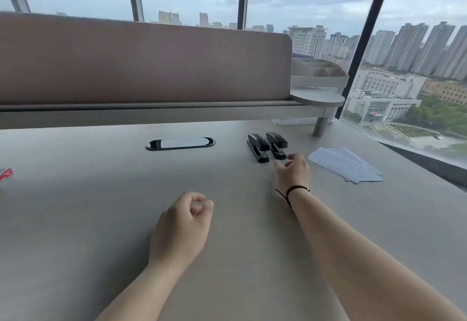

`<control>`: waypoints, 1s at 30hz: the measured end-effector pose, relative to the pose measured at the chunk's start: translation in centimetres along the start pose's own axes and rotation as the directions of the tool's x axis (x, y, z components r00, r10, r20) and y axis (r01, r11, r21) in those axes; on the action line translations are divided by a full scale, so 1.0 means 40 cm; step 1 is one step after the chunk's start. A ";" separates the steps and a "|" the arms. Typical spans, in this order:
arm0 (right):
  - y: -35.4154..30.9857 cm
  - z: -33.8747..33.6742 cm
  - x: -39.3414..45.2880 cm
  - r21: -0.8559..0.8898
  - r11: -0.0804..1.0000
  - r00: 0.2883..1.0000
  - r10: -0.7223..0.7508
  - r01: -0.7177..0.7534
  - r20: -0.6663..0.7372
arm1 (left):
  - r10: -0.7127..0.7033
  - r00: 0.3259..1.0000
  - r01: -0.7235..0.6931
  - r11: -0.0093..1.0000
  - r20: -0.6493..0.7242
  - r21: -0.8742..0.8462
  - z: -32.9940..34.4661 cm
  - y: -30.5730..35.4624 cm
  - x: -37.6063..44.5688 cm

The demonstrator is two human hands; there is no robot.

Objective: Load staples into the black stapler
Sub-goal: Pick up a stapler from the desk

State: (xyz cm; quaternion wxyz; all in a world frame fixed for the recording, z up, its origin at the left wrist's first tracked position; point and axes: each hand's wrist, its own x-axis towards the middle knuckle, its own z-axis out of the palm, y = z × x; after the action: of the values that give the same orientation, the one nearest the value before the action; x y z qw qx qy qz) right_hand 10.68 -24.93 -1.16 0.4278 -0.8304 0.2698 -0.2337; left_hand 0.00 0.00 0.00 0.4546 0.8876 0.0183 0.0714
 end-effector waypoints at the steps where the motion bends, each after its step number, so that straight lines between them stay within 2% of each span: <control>1: -0.008 0.007 0.023 -0.010 1.000 0.999 0.025 -0.025 -0.023 | 0.006 1.000 -0.006 1.000 -0.008 -0.013 0.004 -0.008 0.009; 5: -0.035 0.027 0.088 -0.114 0.991 0.997 0.073 -0.076 -0.034 | 0.020 0.999 -0.020 1.000 -0.034 -0.007 0.007 -0.015 0.017; 17: -0.043 0.067 0.142 -0.336 0.939 0.997 0.057 -0.072 -0.053 | 0.022 0.999 -0.022 1.000 -0.037 0.011 0.005 -0.015 0.012; 24: -0.027 0.004 0.051 -0.400 0.905 0.987 0.101 -0.142 -0.121 | 0.017 1.000 -0.017 1.000 0.003 -0.009 -0.005 -0.010 0.007; 30: 0.000 -0.107 -0.119 -0.395 0.911 0.993 0.108 -0.116 -0.044 | 0.026 0.999 -0.023 0.996 0.031 -0.091 -0.018 -0.009 -0.004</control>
State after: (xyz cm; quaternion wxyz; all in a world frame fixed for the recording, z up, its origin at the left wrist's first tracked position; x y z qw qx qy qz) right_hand 4.50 -24.35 0.34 0.2604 -0.8806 0.3631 -0.1581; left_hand -0.25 0.76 0.12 0.4937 0.8673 -0.0031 0.0632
